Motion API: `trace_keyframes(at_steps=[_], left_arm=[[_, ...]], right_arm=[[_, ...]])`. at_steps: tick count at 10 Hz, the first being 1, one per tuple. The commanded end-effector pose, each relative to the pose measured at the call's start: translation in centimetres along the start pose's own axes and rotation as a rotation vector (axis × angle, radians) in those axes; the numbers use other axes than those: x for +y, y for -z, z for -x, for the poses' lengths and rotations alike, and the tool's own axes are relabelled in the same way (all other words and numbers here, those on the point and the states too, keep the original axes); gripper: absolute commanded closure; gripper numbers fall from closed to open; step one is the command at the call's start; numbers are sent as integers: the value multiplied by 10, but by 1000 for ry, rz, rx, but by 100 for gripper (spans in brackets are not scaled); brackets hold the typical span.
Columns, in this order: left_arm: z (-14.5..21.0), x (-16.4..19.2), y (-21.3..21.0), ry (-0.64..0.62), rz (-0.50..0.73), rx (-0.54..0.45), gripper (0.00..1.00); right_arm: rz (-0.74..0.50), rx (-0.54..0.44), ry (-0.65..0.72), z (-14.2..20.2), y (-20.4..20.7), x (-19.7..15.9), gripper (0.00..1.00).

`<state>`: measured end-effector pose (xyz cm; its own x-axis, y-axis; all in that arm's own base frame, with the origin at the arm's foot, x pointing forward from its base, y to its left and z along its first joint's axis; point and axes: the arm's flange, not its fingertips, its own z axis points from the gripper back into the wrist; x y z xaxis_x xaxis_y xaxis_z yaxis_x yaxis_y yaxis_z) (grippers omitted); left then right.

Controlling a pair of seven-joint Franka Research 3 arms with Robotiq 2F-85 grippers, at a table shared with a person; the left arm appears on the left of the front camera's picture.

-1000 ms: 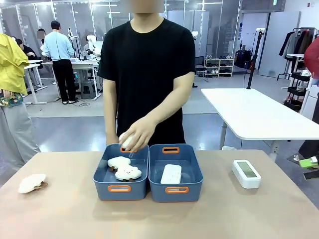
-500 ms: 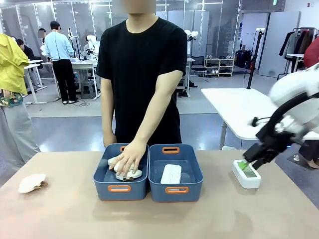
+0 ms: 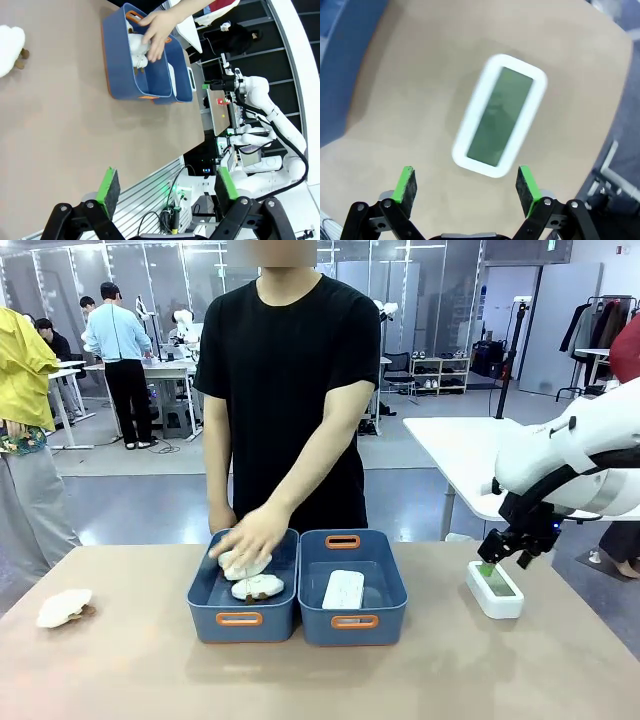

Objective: Sort the digital clocks into the basket.
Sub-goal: Pick up the Digital clock from the table and place it into the empty Plastic storage basket.

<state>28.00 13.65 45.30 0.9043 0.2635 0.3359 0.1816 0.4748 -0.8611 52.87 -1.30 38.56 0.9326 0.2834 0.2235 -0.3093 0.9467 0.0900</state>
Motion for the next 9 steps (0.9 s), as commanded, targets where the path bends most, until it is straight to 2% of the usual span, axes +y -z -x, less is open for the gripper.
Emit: trace_keyframes(at_steps=[1,2,3,6,7,9], left_arm=[[-1,-2,1,5,4,0,3],[-1,-2,1,5,4,0,3],[-1,-2,1,5,4,0,3],[-1,-2,1,5,4,0,3],[-1,-2,1,5,4,0,3],[-1,-2,1,5,4,0,3]], right_arm=[[11,47,130,-15,14,-4,0],[66,54,172,-17,29,-6,0],[24,35,195,-21,38,-9,0],[94,67,245,-26,60,-19,0],[41,89,236,-25,69,-15,0],[34,112,241,-26,83,-10,0]])
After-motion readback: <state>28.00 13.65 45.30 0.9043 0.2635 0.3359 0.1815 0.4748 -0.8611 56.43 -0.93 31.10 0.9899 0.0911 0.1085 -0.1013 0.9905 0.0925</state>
